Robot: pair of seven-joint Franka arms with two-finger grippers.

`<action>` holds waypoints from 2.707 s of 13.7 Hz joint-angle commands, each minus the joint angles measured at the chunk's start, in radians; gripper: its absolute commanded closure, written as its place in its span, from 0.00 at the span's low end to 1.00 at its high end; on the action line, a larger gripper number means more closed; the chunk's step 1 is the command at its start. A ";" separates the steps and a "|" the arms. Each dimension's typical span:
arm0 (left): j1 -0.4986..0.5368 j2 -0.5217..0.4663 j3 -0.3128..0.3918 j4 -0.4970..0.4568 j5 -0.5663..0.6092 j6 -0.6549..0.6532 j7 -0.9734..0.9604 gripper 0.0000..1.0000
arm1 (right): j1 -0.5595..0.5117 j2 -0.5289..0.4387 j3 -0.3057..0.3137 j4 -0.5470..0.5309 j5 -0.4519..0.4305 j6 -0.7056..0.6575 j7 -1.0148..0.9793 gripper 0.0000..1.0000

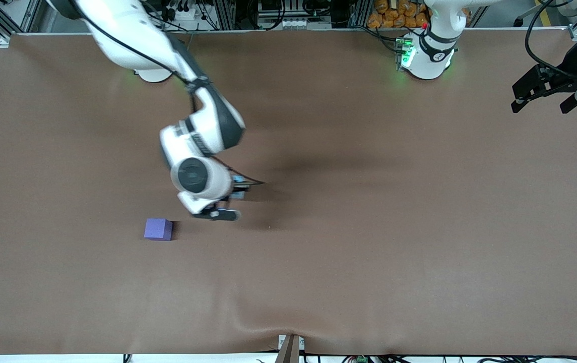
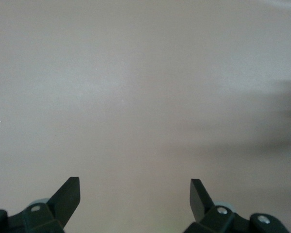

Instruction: Place blue block between orange and purple blocks

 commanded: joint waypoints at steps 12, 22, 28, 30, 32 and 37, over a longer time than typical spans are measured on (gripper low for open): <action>0.008 -0.011 -0.011 -0.001 -0.021 -0.037 -0.014 0.00 | -0.293 -0.178 0.009 -0.510 -0.095 0.382 -0.337 1.00; 0.009 -0.006 -0.005 -0.001 -0.035 -0.037 -0.014 0.00 | -0.262 -0.172 0.020 -0.612 -0.083 0.554 -0.294 1.00; 0.008 -0.006 -0.006 -0.001 -0.035 -0.037 -0.011 0.00 | -0.282 -0.175 0.019 -0.543 -0.083 0.443 -0.315 0.00; 0.008 -0.006 -0.005 0.000 -0.035 -0.037 -0.009 0.00 | -0.282 -0.181 0.019 -0.362 -0.081 0.176 -0.306 0.00; 0.008 -0.006 -0.005 0.000 -0.035 -0.037 -0.009 0.00 | -0.305 -0.175 0.014 -0.135 -0.078 -0.079 -0.312 0.00; 0.008 -0.006 -0.006 0.000 -0.035 -0.037 -0.006 0.00 | -0.373 -0.175 0.013 0.259 -0.017 -0.303 -0.317 0.00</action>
